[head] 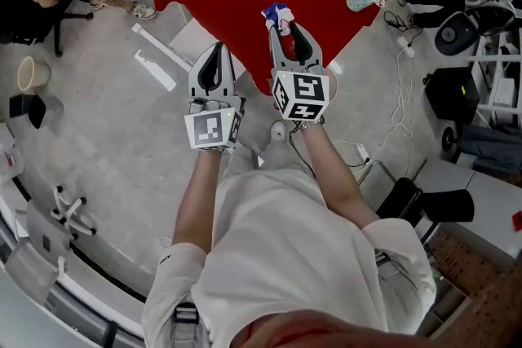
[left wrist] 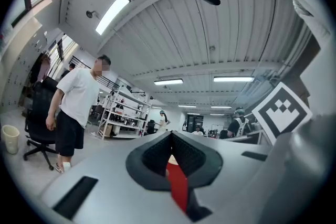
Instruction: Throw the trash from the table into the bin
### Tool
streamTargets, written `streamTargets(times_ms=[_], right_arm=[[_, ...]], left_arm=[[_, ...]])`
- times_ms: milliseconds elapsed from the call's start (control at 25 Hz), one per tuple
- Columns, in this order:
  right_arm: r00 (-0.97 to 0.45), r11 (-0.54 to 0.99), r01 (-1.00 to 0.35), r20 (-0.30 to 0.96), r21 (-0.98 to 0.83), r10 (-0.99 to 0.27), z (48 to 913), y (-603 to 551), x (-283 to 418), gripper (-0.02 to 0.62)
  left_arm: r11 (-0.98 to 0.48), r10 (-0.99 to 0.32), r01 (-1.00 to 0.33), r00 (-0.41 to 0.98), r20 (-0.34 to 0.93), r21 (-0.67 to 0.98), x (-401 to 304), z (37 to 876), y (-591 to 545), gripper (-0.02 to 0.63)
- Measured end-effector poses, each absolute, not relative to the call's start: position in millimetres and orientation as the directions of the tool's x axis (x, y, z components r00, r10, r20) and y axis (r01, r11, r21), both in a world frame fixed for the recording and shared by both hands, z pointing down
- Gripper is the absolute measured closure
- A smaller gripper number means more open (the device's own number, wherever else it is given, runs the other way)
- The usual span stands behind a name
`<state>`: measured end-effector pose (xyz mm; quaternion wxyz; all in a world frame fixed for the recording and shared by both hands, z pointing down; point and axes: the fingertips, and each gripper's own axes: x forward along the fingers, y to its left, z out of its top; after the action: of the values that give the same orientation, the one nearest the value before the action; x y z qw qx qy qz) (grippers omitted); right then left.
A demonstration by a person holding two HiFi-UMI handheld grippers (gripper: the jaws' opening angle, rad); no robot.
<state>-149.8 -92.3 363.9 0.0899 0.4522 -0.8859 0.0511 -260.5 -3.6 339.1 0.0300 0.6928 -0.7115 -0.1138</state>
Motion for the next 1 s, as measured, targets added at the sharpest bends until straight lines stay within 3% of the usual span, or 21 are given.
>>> streamTargets(times_ms=[480, 1000], right_arm=[[-0.376, 0.378, -0.926, 0.165, -0.02, -0.912, 359.1, -102.3, 28.6, 0.439], [-0.384, 0.381, -0.923, 0.157, -0.053, -0.91, 370.5, -119.5, 210.0, 0.439]], left_arm=[[-0.203, -0.977, -0.955, 0.183, -0.106, 0.218, -103.2, 346.9, -58.4, 0.601], [-0.194, -0.979, -0.962, 0.178, -0.096, 0.192, 71.3, 355.9, -85.6, 0.601]])
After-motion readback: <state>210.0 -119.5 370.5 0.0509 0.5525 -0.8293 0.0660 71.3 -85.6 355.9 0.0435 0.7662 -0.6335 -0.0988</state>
